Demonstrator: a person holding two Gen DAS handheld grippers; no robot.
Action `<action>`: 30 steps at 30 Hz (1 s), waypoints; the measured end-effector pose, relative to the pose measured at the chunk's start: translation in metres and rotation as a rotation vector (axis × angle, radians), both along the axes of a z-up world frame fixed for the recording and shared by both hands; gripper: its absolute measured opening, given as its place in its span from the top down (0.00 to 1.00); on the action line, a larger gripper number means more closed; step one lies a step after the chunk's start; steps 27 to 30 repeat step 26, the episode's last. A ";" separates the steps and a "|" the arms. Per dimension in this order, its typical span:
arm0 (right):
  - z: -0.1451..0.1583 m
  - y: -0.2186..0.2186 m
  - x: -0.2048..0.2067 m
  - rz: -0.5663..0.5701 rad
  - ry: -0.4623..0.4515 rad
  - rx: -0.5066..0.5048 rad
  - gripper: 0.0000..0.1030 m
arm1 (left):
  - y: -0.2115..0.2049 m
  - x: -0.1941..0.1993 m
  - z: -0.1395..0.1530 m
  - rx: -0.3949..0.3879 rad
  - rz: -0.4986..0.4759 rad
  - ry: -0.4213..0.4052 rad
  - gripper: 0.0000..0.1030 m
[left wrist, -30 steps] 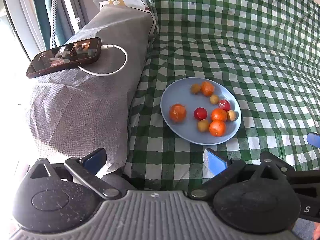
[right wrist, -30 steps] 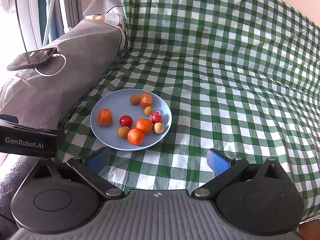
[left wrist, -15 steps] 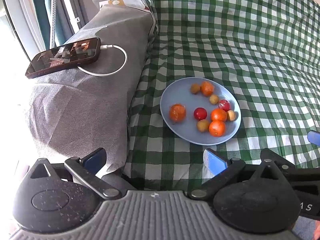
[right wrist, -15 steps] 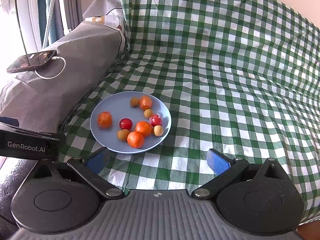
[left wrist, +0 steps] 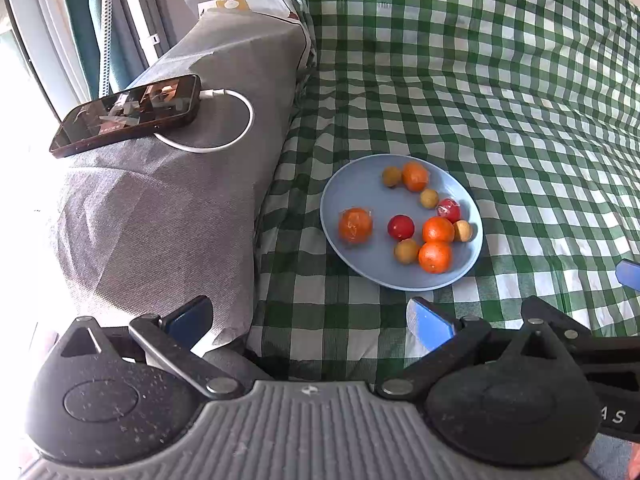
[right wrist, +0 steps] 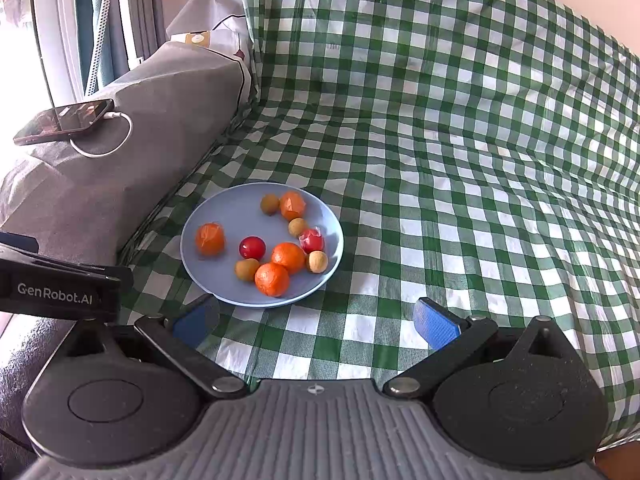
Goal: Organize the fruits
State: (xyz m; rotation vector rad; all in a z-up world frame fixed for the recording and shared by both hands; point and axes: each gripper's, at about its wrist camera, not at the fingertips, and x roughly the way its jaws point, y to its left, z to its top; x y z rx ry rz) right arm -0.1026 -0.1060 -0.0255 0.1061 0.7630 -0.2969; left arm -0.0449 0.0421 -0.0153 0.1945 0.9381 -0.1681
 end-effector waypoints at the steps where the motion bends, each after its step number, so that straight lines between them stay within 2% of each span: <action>1: 0.000 0.000 0.000 0.000 0.000 0.000 0.01 | 0.000 0.000 0.000 0.000 0.000 0.001 0.00; 30: -0.002 -0.002 0.006 0.007 0.014 0.003 0.01 | -0.001 0.009 -0.009 -0.001 0.001 0.021 0.00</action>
